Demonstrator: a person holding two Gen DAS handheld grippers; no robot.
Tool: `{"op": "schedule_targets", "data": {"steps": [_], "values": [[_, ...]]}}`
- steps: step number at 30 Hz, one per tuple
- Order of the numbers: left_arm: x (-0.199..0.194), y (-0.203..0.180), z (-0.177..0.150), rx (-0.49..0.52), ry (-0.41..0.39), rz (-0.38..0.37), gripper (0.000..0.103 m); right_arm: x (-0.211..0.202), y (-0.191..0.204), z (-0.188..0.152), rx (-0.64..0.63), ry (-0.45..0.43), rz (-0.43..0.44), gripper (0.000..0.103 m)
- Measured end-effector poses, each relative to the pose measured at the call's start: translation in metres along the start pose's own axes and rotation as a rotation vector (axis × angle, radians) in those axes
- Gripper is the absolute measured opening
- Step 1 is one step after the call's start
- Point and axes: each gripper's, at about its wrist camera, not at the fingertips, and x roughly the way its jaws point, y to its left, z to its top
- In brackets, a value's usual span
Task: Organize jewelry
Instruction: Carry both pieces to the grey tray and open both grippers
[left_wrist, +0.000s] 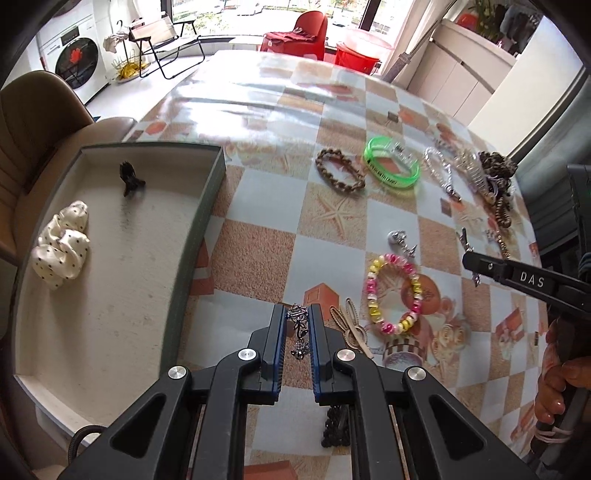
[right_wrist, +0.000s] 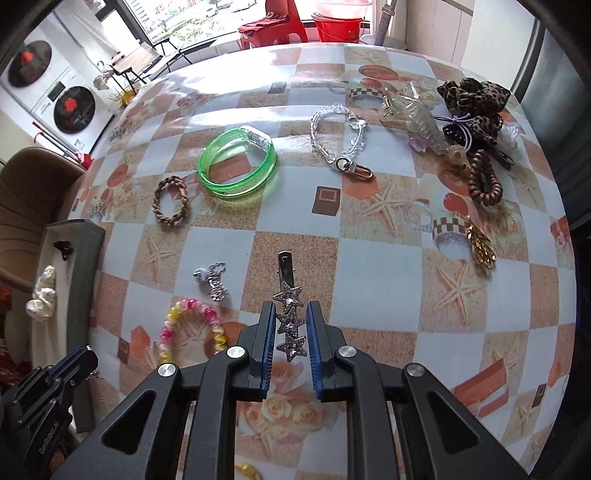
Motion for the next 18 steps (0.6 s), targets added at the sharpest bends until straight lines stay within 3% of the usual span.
{"op": "schedule_targets", "data": {"steps": [10, 18], "values": [[-0.029, 0.019, 0.006, -0.015, -0.04, -0.016, 0.015, -0.023, 0.019, -0.007, 0.017, -0.008, 0.05, 0.018], [-0.052, 0.059, 0.009, -0.07, -0.09, 0.004, 0.015, -0.032, 0.067, 0.001, -0.043, -0.023, 0.097, 0.018]]}}
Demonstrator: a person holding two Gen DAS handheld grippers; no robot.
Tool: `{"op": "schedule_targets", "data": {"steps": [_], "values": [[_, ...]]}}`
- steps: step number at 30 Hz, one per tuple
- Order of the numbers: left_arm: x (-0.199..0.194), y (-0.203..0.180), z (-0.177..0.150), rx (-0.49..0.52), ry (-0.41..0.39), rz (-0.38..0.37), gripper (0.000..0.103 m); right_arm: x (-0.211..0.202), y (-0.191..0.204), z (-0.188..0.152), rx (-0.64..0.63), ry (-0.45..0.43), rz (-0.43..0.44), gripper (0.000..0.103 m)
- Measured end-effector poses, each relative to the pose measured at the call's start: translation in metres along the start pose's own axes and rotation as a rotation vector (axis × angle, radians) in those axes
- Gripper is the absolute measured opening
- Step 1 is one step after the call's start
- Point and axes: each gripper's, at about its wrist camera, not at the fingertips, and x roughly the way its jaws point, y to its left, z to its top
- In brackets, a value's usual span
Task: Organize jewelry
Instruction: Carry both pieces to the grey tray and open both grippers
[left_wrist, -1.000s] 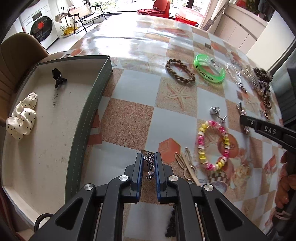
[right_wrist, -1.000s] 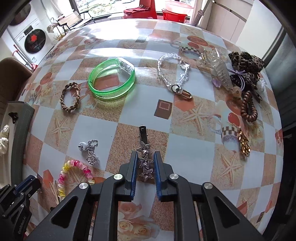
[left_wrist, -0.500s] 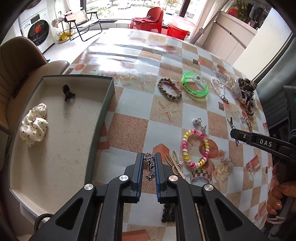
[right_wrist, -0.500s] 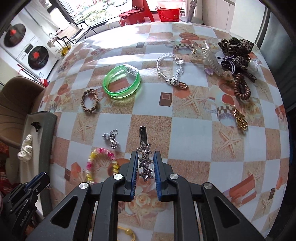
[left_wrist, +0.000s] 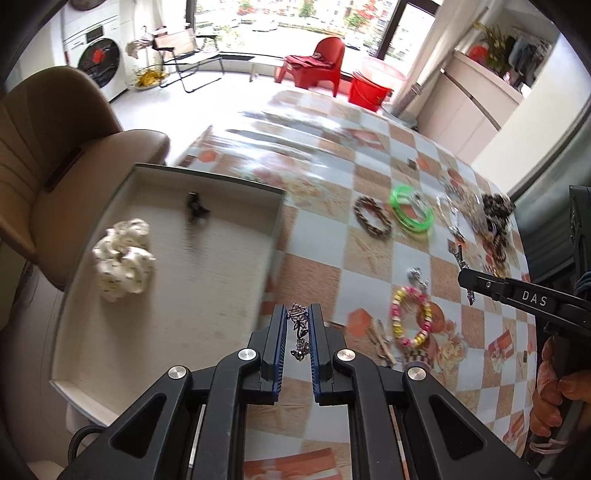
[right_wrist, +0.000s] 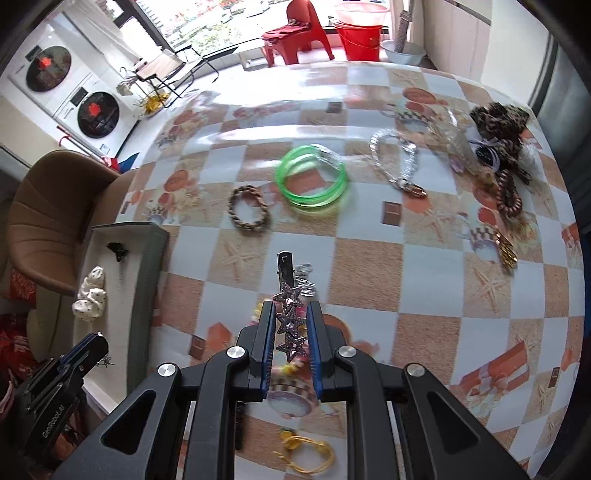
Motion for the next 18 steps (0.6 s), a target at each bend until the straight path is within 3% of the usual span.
{"op": "schedule_targets", "data": {"steps": [18], "values": [[-0.018, 0.136, -0.014, -0.223, -0.04, 0.155, 0.015, 0.045, 0.174, 0.023, -0.271, 0.037, 0.181, 0.018]]}}
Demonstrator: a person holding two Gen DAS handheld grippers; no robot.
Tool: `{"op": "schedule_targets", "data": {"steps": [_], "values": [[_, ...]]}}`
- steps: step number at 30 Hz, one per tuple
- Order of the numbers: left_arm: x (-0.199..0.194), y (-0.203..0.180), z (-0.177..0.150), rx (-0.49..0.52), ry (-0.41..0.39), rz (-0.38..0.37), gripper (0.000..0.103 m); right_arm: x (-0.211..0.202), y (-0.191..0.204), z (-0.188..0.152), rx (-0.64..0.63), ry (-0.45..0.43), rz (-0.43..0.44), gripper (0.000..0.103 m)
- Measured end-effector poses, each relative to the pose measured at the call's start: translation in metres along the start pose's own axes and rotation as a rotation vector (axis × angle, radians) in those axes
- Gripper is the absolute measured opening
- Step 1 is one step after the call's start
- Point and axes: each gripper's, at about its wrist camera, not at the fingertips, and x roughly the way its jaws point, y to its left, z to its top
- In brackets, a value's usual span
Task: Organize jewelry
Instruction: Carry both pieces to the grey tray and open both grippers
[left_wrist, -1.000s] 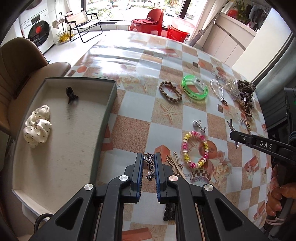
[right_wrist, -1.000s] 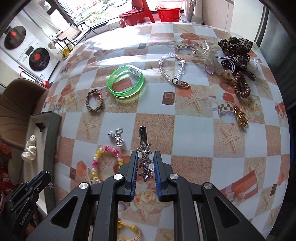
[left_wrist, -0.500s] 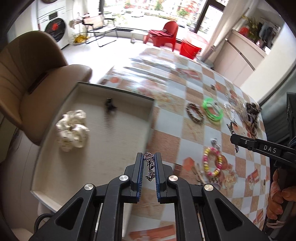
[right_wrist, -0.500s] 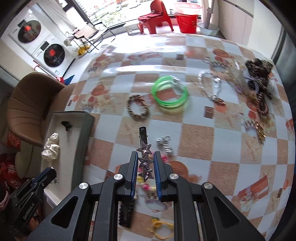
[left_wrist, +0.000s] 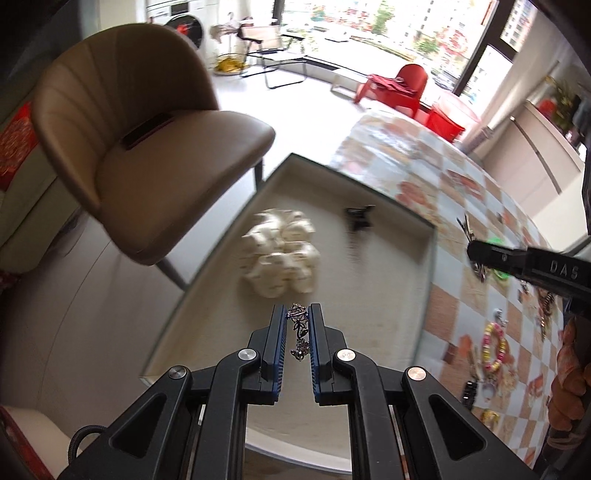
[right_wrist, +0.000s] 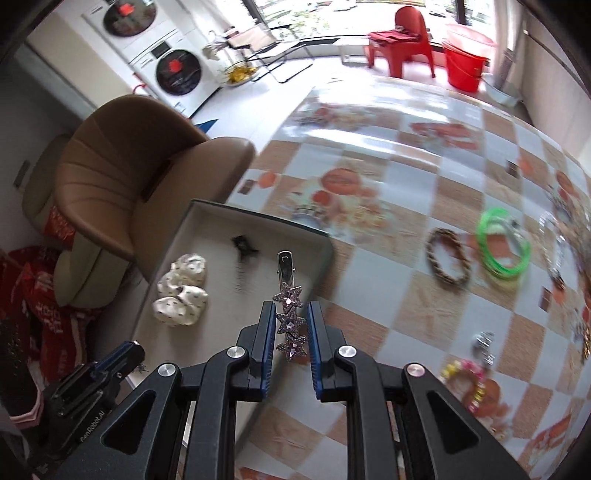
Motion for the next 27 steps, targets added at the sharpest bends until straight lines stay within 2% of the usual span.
{"op": "schedule_targets", "data": {"steps": [8, 12, 20, 27], "values": [[0.026, 0.03, -0.005, -0.042, 0.03, 0.05, 0.015, 0.048, 0.049, 0.022, -0.09, 0.052, 0.059, 0.018], [0.041, 0.036, -0.008, -0.05, 0.054, 0.058, 0.015, 0.071, 0.065, 0.029, -0.124, 0.072, 0.06, 0.018], [0.064, 0.034, -0.01, -0.022, 0.08, 0.096, 0.015, 0.112, 0.076, 0.035, -0.124, 0.116, 0.053, 0.018], [0.07, 0.033, -0.012, -0.015, 0.09, 0.134, 0.015, 0.13, 0.073, 0.03, -0.124, 0.149, 0.036, 0.018]]}}
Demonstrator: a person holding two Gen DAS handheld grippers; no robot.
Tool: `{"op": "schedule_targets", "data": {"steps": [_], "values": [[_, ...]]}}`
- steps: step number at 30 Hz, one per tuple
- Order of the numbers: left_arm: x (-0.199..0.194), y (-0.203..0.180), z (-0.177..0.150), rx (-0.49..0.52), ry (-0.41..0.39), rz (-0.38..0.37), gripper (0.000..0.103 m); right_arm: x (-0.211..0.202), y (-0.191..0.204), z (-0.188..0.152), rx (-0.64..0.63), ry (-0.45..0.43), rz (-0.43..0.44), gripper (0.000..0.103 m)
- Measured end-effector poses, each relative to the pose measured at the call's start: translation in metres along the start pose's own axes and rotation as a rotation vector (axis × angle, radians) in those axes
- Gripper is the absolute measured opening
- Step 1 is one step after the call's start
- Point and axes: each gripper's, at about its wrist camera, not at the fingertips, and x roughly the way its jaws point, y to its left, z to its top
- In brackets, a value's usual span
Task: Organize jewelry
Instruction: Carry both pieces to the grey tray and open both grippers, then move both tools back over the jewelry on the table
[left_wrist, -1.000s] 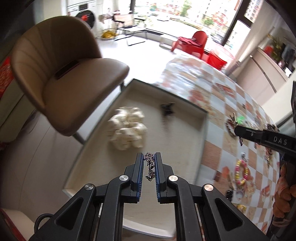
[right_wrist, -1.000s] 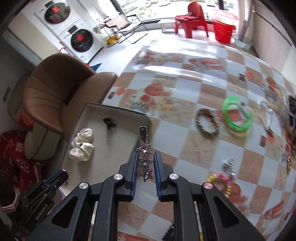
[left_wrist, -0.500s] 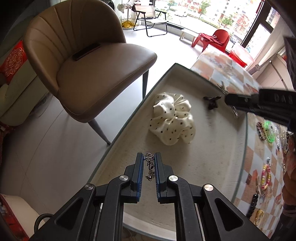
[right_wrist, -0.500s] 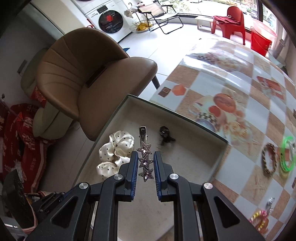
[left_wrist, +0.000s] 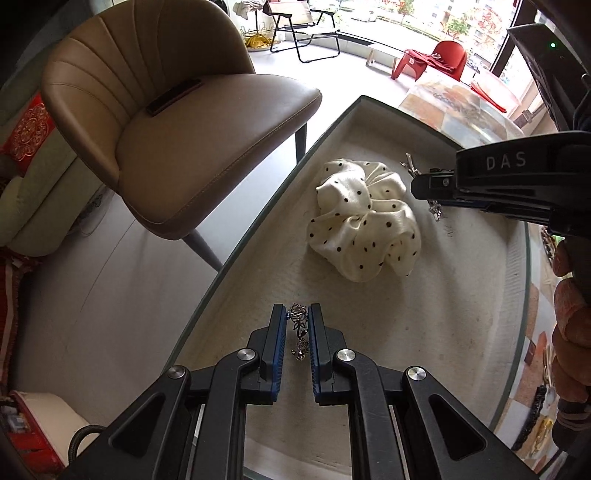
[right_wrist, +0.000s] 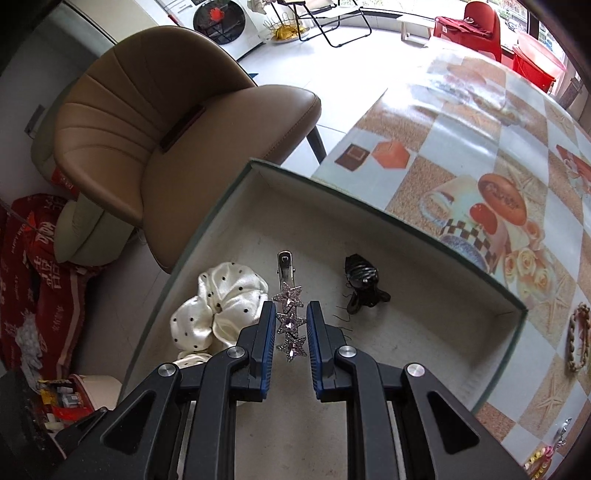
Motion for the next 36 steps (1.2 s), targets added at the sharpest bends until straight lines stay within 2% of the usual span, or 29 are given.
{"op": "schedule_targets", "data": {"steps": [10, 14, 16, 22, 24, 29, 30, 31, 32, 33, 36], "values": [[0.003, 0.0, 0.001, -0.004, 0.017, 0.02, 0.015, 0.007, -0.001, -0.002, 0.007, 0.015, -0.004, 0.019], [0.001, 0.001, 0.0, -0.003, 0.015, 0.031, 0.015, 0.005, -0.007, -0.004, 0.029, 0.02, 0.02, 0.028], [0.001, 0.0, 0.001, -0.001, 0.02, 0.034, 0.015, -0.002, -0.01, -0.006, 0.039, 0.014, 0.032, 0.033], [-0.002, -0.007, 0.001, 0.018, 0.02, 0.044, 0.015, -0.037, -0.015, -0.013, 0.046, -0.025, 0.077, 0.034], [-0.003, -0.011, 0.001, 0.027, 0.02, 0.049, 0.015, -0.049, -0.018, -0.017, 0.061, -0.042, 0.083, 0.039], [-0.004, -0.014, 0.001, 0.035, 0.025, 0.049, 0.015, -0.072, -0.032, -0.031, 0.097, -0.063, 0.085, 0.041], [-0.004, -0.015, 0.001, 0.038, 0.028, 0.051, 0.034, -0.075, -0.033, -0.034, 0.1, -0.065, 0.083, 0.041], [-0.006, -0.015, 0.001, 0.035, 0.026, 0.056, 0.077, -0.078, -0.035, -0.037, 0.104, -0.068, 0.079, 0.041], [-0.008, -0.014, 0.001, 0.027, 0.01, 0.068, 0.093, -0.083, -0.037, -0.041, 0.108, -0.071, 0.076, 0.043], [-0.014, -0.015, 0.001, 0.021, -0.022, 0.087, 0.099, -0.085, -0.038, -0.044, 0.114, -0.075, 0.074, 0.045], [-0.022, -0.019, 0.004, 0.035, -0.035, 0.079, 0.099, -0.095, -0.047, -0.054, 0.135, -0.086, 0.068, 0.047]]}}
